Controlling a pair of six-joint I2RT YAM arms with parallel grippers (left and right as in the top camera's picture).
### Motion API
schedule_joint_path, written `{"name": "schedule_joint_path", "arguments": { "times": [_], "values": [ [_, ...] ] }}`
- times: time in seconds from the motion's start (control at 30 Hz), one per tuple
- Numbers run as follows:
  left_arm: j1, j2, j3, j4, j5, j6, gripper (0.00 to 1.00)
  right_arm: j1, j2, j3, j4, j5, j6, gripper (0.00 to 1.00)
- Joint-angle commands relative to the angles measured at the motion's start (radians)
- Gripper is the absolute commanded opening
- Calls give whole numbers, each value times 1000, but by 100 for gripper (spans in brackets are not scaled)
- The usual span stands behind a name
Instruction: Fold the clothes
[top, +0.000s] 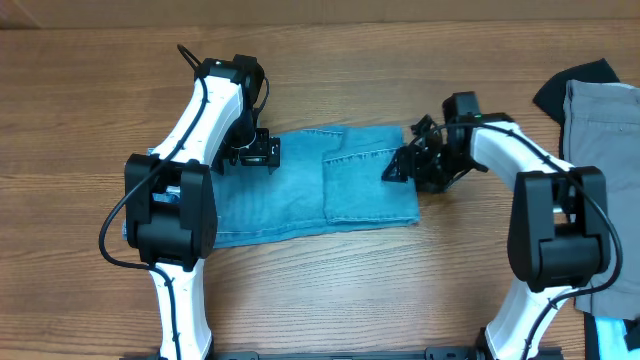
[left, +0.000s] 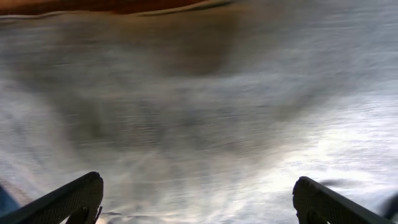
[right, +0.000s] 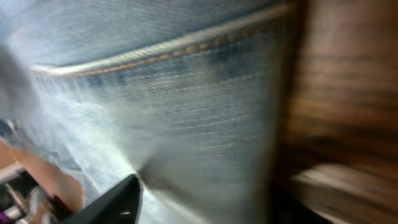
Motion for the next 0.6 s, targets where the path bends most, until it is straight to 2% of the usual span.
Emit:
{"name": "schedule_joint_path", "arguments": {
  "times": [0.0, 0.1, 0.4, 0.57],
  "values": [
    [0, 5, -2, 2, 8, -24, 100, 19, 27, -19, 5, 14, 3, 43],
    [0, 5, -2, 2, 8, -24, 100, 14, 27, -17, 8, 47, 11, 6],
    [0, 5, -2, 7, 8, -24, 100, -96, 16, 27, -80, 104, 63, 4],
    [0, 5, -2, 10, 8, -24, 100, -171, -71, 45, -162, 234, 63, 4]
  ]
}}
